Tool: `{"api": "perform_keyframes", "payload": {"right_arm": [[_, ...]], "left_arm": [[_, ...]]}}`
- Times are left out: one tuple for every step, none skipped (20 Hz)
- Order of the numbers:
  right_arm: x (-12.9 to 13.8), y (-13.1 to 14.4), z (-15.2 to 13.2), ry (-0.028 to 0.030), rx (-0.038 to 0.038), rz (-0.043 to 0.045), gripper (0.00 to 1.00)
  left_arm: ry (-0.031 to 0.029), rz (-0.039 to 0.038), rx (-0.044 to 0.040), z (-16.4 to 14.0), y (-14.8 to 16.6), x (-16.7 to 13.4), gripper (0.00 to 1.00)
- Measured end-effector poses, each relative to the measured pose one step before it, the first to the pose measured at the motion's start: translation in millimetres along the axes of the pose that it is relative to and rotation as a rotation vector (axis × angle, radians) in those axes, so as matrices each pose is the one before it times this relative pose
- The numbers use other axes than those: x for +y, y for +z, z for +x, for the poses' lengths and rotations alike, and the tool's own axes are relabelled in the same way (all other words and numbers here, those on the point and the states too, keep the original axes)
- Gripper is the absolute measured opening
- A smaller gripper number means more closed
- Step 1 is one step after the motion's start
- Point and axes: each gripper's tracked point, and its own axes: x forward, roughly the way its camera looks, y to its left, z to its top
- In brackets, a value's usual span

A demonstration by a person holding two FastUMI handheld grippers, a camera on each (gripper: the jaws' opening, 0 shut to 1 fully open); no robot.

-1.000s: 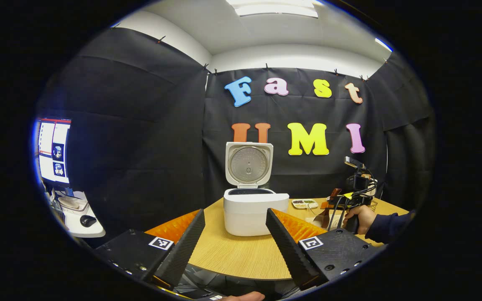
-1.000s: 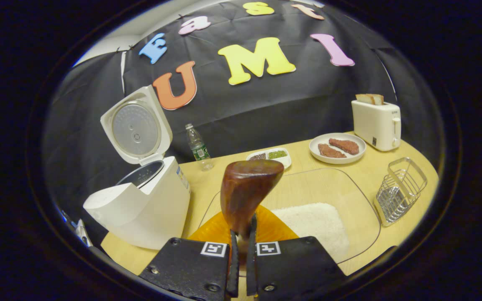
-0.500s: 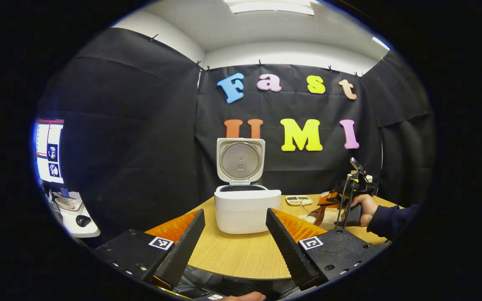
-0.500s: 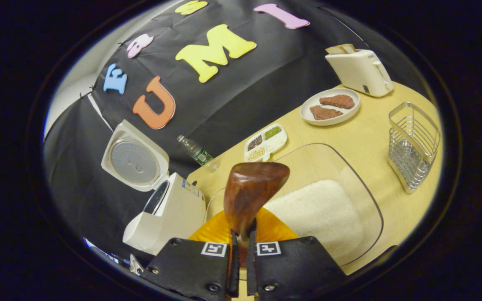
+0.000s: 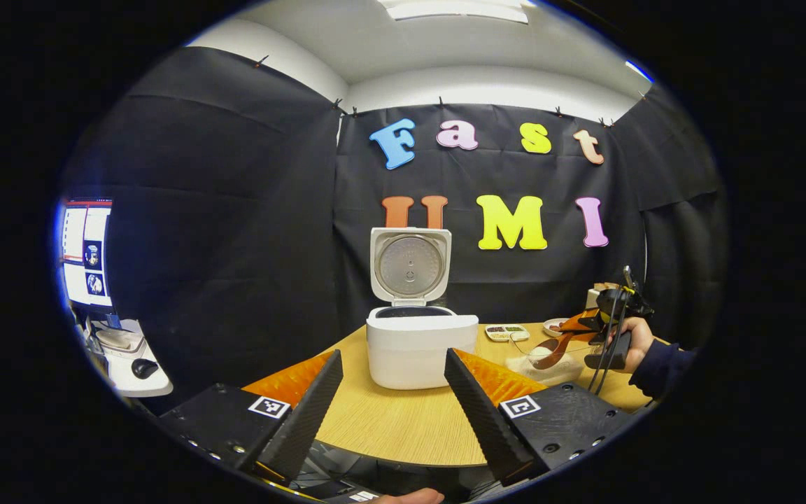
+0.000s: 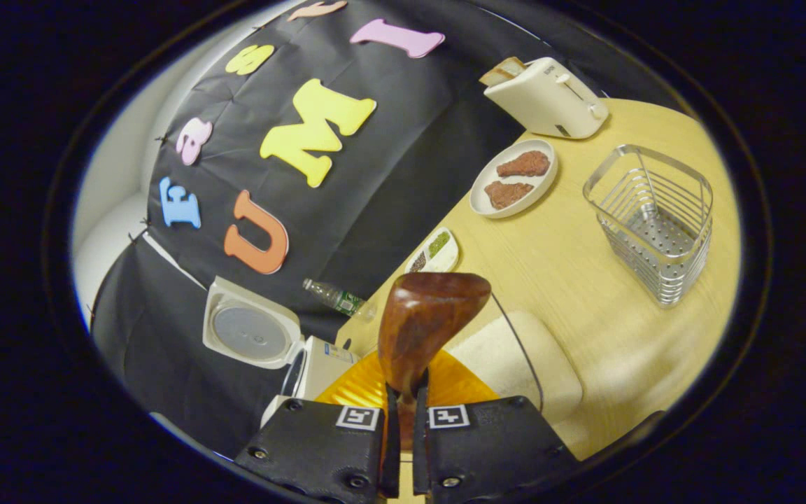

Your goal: Close the left gripper, press the button to open the rice cooker; take a wooden spoon from the chopstick holder with the right hand, scoop a spoonful of rice and pour it into the rice cooker, then put the wooden spoon back into the chopstick holder.

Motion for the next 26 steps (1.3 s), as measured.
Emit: {"api": "perform_keyframes", "payload": {"right_arm": [[1.92, 5.50, -4.61, 0.02865, -0.00364, 0.05325, 0.12], [2.52, 6.38, -3.65, 0.03392, 0.00205, 0.05617, 0.12], [3.76, 6.30, -4.25, 0.03869, -0.00506, 0.06041, 0.12], [4.67, 5.24, -1.32, 0.04253, 0.00670, 0.05813, 0.12], [3.79, 2.78, -5.86, 0.04228, 0.01672, 0.06573, 0.12], [3.34, -2.12, 0.50, 0.04623, 0.04383, 0.05972, 0.11], [4.76, -3.37, -2.34, 0.05047, 0.03619, 0.07150, 0.11], [-4.26, 7.89, -7.83, 0.02506, 0.00534, 0.00580, 0.12], [-0.18, -5.95, 12.92, 0.01495, -0.00126, -0.00137, 0.11], [-4.54, 3.10, 3.61, -0.00441, -0.00335, 0.00904, 0.11], [12.64, 3.01, -2.44, 0.00321, -0.00097, 0.01417, 0.11], [8.50, 2.63, -0.39, 0.01409, -0.00261, 0.01963, 0.11], [9.79, -0.28, -0.38, 0.01402, 0.00028, 0.00779, 0.11], [8.39, 1.47, 0.61, 0.01266, -0.00429, -0.00077, 0.11], [7.40, 0.05, 1.17, 0.00257, -0.00264, -0.01384, 0.11], [7.41, -0.49, 3.18, -0.00177, -0.00325, -0.01214, 0.11], [8.14, -1.75, 2.51, -0.00343, -0.00265, -0.00805, 0.11], [9.90, -3.20, 3.45, 0.00301, 0.00160, -0.00621, 0.11], [12.51, -4.50, 2.84, 0.01201, 0.00798, -0.01245, 0.11], [10.11, -3.89, 4.91, 0.01084, 0.01126, -0.01401, 0.11], [7.92, -3.95, 6.25, 0.00593, 0.00968, -0.00864, 0.11], [6.49, -3.72, 8.25, 0.00117, 0.00908, -0.00182, 0.11], [6.36, -7.30, 9.72, -0.00131, 0.02455, -0.00740, 0.11], [4.50, -8.47, 8.53, -0.00518, 0.02721, -0.01407, 0.11], [3.73, -6.63, 10.52, -0.00419, 0.01138, -0.01262, 0.11], [4.44, -5.89, 12.37, -0.00098, 0.01314, -0.01382, 0.11]], "left_arm": [[0.00219, 0.00343, -0.00116, 0.35, 0.40, -1.33, 0.94], [0.00175, 0.00774, 0.00135, 0.30, 0.41, -1.19, 0.94], [0.00341, 0.00920, 0.00243, 1.85, 0.40, -1.61, 0.94], [0.00235, 0.00748, 0.00882, 1.64, 0.08, -2.03, 0.94], [0.00137, 0.00473, 0.00522, 2.67, 1.98, -1.81, 0.94], [-0.00048, 0.00392, 0.00320, 2.17, 3.09, -2.68, 0.94], [-0.00240, 0.00475, -0.00009, 1.67, 3.21, -4.09, 0.94], [-0.00372, 0.00758, -0.00168, 2.60, 3.80, -4.16, 0.94], [-0.00211, 0.00787, -0.00270, 1.87, 2.91, -1.63, 0.94], [-0.00110, 0.00476, -0.00236, 2.98, 2.60, -1.42, 0.94], [-0.00097, 0.00176, 0.00022, 1.58, 1.79, -1.00, 0.94], [-0.00184, -0.00170, 0.00050, 2.54, 1.71, -0.18, 0.94], [-0.00403, -0.00136, 0.00096, 3.98, 0.00, -2.07, 0.95], [-0.00066, 0.00036, 0.00351, 3.06, -0.47, 0.28, 0.95], [0.00279, 0.00083, 0.00214, 1.80, -0.12, 2.06, 0.95], [0.00356, -0.00011, 0.00165, 2.20, 0.60, 3.11, 0.95], [0.00671, -0.00153, 0.00309, 0.55, -0.55, 4.59, 0.95], [0.00655, -0.00234, 0.00099, 1.32, 0.83, 4.74, 0.95], [0.00736, -0.00284, -0.00193, 1.47, 1.40, 4.14, 0.95], [0.00876, -0.00427, -0.00200, 1.93, 1.75, 4.21, 0.95], [0.00723, -0.00412, -0.00120, 0.41, 1.25, 4.64, 0.95], [0.00810, -0.00177, -0.00101, -1.27, 0.60, 5.09, 0.95], [0.01081, 0.00005, 0.00078, 0.18, 0.30, 5.47, 0.95], [0.01374, -0.00004, 0.00605, 0.69, -0.56, 5.64, 0.94], [0.01247, 0.00036, 0.00578, -0.53, -0.43, 4.74, 0.94], [0.01313, 0.00350, 0.00463, -1.87, -1.25, 5.12, 0.95]]}}
